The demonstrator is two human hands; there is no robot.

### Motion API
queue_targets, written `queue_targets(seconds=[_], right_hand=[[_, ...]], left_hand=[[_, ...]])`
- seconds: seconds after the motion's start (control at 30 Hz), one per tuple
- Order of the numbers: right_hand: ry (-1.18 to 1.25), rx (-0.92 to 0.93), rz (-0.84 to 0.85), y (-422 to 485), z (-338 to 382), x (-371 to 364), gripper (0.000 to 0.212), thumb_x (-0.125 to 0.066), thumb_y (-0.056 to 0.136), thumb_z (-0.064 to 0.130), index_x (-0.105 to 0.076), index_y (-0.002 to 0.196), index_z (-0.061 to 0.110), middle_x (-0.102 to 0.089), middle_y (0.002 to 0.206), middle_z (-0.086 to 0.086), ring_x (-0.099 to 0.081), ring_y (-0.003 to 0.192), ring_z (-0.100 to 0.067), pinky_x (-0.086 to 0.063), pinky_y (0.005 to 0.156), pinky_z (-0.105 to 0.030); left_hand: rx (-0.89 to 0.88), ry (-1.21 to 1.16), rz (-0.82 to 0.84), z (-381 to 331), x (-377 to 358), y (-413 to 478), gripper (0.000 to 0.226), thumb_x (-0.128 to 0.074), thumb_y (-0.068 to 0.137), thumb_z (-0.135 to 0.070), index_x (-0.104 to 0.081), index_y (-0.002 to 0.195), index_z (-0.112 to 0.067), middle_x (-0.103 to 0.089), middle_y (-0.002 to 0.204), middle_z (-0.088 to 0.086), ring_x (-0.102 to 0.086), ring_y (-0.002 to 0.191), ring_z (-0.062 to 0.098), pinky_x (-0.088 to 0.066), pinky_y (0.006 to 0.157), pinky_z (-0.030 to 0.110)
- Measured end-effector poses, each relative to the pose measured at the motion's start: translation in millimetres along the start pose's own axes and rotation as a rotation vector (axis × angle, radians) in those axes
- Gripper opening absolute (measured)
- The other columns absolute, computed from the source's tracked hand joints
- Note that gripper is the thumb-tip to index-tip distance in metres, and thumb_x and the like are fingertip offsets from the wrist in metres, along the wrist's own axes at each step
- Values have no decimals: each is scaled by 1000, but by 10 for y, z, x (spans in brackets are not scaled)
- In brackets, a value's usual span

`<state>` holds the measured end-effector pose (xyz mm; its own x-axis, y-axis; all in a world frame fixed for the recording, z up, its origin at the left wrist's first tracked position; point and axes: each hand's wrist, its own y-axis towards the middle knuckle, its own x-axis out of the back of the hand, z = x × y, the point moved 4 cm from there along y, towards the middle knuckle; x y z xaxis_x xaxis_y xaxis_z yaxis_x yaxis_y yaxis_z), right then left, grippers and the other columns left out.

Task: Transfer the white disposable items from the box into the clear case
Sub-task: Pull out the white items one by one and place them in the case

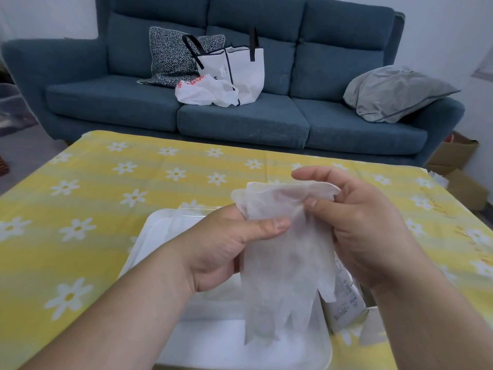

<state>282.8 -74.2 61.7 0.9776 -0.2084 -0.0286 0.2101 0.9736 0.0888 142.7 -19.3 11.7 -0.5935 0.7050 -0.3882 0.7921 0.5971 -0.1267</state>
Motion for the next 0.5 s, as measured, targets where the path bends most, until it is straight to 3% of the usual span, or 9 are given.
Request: queue_targets(seconds=[0.07,0.1,0.2,0.33,0.43,0.5], right_hand=[[18,4,9,4,1,1,36,-58,85,-5,-73,105,21,-62,90,-44,-56,75,-37,-47,76,-50],[19,2,15,4,-6,5,37,-58,81,-1,-74,105,22,-57,85,-45,-53,75,-38,-45,75,-51],[-41,14,21,-3,-5,5,41,-62,79,-10,-72,107,19,-66,83,-26,-60,71,-37,-51,73,-47],[-238,71,-65,3,41,-11,49,-62,78,-20,-69,107,19,-78,90,-4,-72,81,-23,-58,77,-42],[-684,205,-177,4,111,26,47,-70,76,-2,-69,108,33,-69,94,10,-62,85,-1,-48,73,-16],[-901,283,-120,-14,174,-30,55,-71,74,10,-63,121,39,-62,112,22,-53,106,9,-39,85,-5]], left_hand=[[-13,37,-32,-1,-3,-7,28,-75,82,-19,-76,110,-23,-77,109,4,-74,96,20,-61,75,31],[-16,54,-48,-7,-7,-10,29,-74,82,-22,-76,111,-22,-77,110,4,-74,98,20,-60,77,32],[-13,105,-88,-28,-11,-23,32,-61,88,-29,-71,118,-22,-76,113,1,-73,104,19,-58,84,34],[-30,214,-149,-57,-13,-37,25,-51,100,-26,-71,114,-21,-77,108,-4,-74,97,9,-58,71,20],[-58,374,-180,-95,16,-53,28,-46,104,-25,-72,113,-20,-77,109,-2,-73,103,13,-57,91,33],[-85,506,-172,-144,19,-81,29,-47,105,-31,-73,114,-22,-77,108,0,-72,104,20,-53,98,48]])
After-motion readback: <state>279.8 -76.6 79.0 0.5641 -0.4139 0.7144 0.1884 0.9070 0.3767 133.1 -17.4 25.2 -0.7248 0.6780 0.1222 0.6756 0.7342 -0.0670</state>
